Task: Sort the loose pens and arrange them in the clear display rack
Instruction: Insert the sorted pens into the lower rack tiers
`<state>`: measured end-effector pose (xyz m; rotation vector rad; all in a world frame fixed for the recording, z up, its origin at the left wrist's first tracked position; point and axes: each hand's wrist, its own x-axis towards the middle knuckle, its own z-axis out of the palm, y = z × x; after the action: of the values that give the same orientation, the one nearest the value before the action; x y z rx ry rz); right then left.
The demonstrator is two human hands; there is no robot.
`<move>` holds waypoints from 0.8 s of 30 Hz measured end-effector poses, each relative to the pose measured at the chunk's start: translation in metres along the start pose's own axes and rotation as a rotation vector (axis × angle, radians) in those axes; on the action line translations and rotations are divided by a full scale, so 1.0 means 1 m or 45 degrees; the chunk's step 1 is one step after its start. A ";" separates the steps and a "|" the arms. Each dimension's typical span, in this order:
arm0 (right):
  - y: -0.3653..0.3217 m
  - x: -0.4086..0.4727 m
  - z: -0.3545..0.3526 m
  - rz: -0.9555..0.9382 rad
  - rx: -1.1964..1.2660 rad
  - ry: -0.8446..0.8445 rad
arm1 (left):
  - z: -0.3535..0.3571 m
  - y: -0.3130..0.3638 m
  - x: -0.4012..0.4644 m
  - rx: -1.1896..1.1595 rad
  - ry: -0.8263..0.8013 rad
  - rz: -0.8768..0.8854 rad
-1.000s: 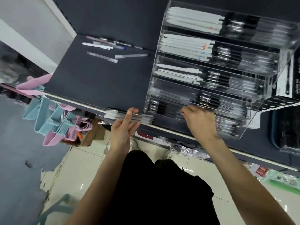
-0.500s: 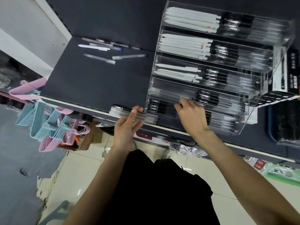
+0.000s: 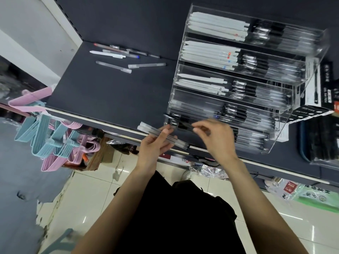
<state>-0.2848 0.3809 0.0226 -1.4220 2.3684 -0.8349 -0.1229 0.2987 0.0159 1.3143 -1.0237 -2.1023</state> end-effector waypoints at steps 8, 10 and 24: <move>0.020 0.011 0.018 -0.189 -0.708 0.058 | -0.017 0.006 0.000 -0.003 0.102 0.021; 0.015 0.014 0.024 -0.152 -0.767 -0.004 | -0.017 0.006 0.000 0.006 0.110 0.022; -0.035 0.003 -0.007 -0.096 0.009 -0.224 | 0.001 0.010 0.004 -0.023 -0.009 0.034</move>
<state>-0.2642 0.3676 0.0492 -1.5237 2.1918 -0.7039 -0.1252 0.2904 0.0218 1.2783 -1.0170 -2.0929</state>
